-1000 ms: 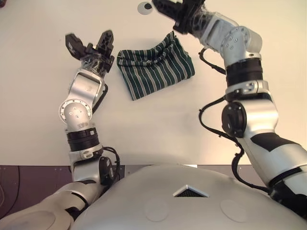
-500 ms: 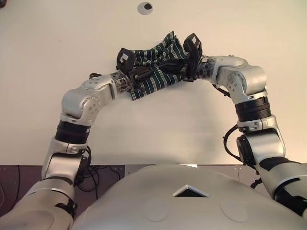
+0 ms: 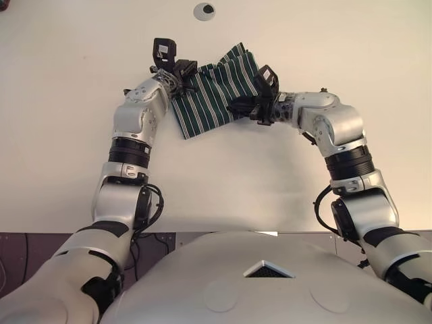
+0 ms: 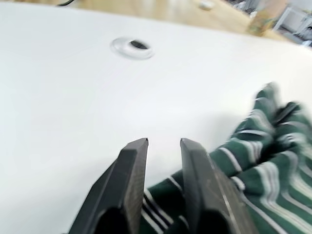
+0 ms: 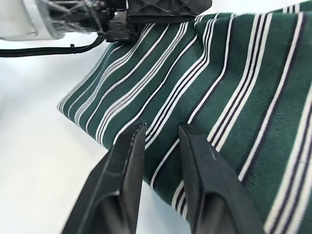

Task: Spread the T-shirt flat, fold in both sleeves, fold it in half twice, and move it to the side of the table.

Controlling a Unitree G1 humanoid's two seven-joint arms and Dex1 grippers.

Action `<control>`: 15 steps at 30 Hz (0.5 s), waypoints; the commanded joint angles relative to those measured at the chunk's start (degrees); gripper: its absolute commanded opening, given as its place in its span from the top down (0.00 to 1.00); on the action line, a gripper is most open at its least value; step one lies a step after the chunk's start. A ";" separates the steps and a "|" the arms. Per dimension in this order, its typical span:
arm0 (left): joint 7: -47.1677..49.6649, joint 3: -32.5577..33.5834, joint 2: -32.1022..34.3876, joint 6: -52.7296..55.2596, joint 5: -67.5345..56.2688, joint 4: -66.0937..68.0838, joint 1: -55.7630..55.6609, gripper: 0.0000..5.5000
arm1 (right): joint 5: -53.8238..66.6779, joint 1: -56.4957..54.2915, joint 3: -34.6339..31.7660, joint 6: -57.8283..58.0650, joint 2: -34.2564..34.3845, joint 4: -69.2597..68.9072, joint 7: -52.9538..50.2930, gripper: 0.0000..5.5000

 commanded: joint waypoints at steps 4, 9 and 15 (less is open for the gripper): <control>0.33 2.84 -1.66 -7.00 4.80 8.06 -3.03 0.79 | 1.21 -4.89 -5.08 -3.67 4.19 0.10 -2.74 0.79; -0.58 3.69 -1.84 -7.87 6.40 7.62 -2.30 0.79 | -7.23 -11.58 -0.71 -11.59 4.81 13.58 -4.69 0.79; -1.43 4.48 -1.45 -7.13 7.53 6.27 0.72 0.79 | -12.62 -21.46 -1.31 -21.60 10.87 40.29 -10.37 0.79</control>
